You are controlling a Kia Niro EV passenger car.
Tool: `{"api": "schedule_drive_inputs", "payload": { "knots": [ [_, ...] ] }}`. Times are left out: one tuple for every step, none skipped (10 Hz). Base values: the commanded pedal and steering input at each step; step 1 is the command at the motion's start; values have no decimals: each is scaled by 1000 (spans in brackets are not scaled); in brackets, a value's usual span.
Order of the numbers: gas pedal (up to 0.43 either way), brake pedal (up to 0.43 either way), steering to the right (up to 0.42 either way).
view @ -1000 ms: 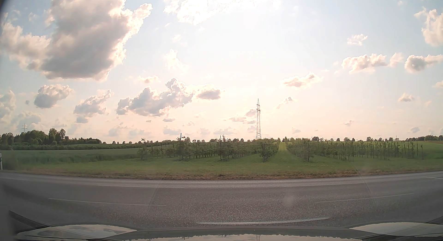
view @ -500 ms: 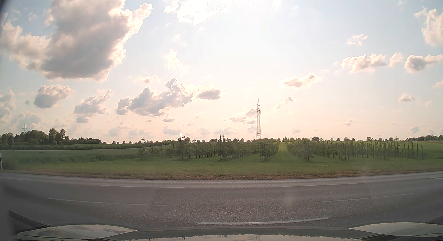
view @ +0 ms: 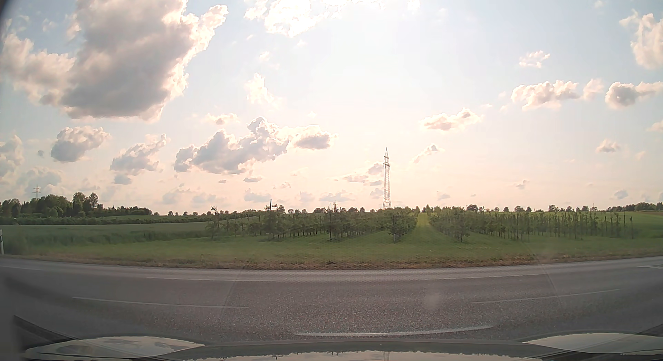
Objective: Follow the waypoints while adhering to traffic rules and regulations
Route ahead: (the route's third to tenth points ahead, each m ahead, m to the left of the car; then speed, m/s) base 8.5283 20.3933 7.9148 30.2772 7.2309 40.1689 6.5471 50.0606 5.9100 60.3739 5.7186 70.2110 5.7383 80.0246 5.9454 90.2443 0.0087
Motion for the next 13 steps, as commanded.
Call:
{"api": "schedule_drive_inputs", "payload": {
  "knots": [
    [0, 591, 1],
    [0, 591, 1],
    [0, 598, 1],
    [0, 598, 1],
    [0, 598, 1],
    [0, 591, 1],
    [0, 585, 1],
    [0, 579, 1],
    [0, 579, 1],
    [0, 561, 1],
    [0, 530, 1],
    [0, 506, 1],
    [0, 482, 1]
  ]
}}
